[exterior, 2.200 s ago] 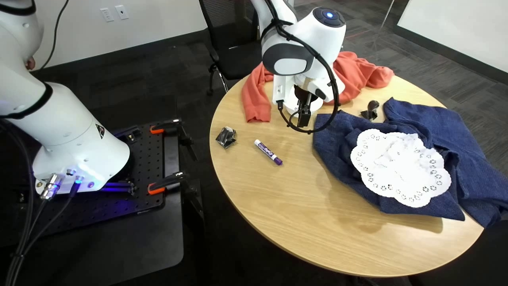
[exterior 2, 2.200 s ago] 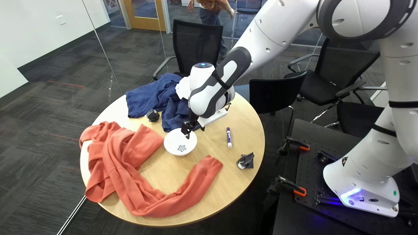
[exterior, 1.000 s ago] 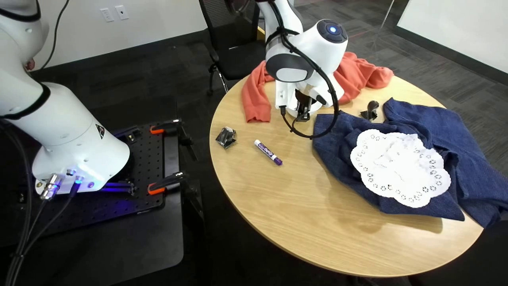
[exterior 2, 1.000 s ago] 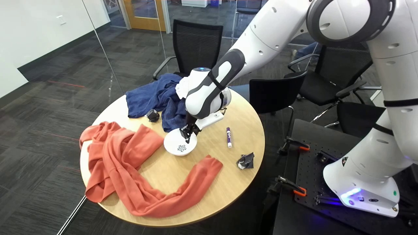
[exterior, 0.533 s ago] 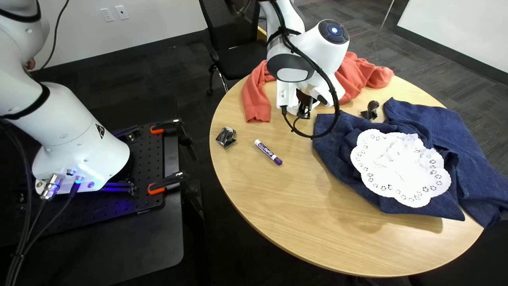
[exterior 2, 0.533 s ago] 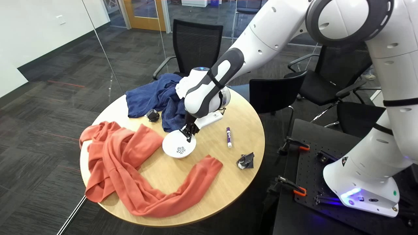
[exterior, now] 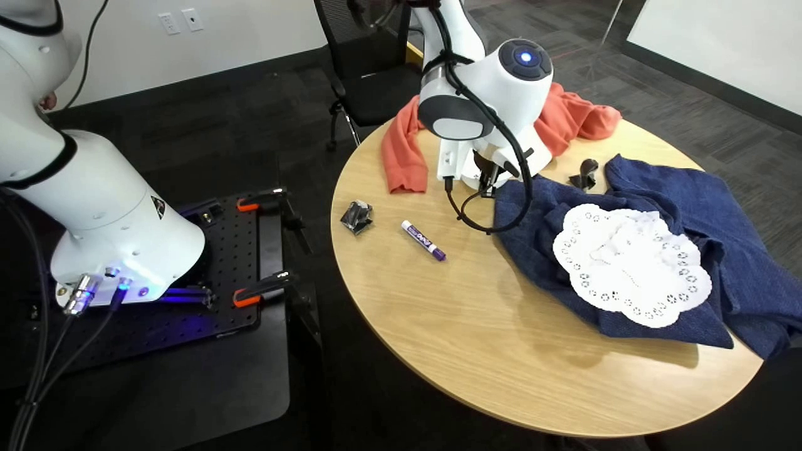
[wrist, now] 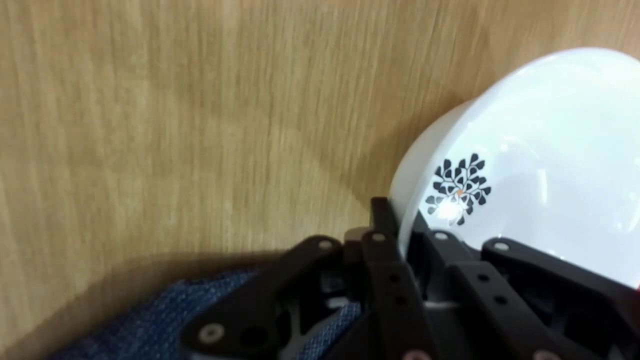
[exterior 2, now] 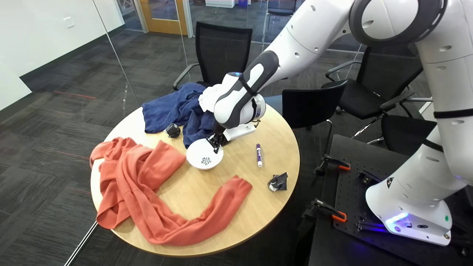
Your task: Move the bowl to the right
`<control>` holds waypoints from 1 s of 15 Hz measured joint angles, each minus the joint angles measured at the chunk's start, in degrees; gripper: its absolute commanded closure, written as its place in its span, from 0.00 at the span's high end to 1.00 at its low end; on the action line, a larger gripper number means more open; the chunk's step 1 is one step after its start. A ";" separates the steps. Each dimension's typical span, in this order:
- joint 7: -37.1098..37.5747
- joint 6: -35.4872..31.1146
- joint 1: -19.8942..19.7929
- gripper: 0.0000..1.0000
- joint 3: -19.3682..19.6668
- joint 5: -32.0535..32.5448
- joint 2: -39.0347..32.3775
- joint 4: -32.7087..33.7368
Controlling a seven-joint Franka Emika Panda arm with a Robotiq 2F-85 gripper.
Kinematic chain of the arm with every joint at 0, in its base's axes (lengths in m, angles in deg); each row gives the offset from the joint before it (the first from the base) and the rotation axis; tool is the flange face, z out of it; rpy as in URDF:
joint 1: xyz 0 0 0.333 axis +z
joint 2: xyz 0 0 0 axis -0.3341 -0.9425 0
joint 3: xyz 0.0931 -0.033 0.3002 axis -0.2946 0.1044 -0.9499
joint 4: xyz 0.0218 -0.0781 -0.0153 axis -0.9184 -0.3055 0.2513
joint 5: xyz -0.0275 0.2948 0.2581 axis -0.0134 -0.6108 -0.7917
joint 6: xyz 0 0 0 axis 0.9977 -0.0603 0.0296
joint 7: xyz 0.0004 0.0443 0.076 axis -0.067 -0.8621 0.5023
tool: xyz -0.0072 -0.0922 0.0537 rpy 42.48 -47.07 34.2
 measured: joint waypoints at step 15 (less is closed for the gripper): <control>-4.00 -18.70 -25.87 0.02 -17.57 -23.94 18.80 -25.38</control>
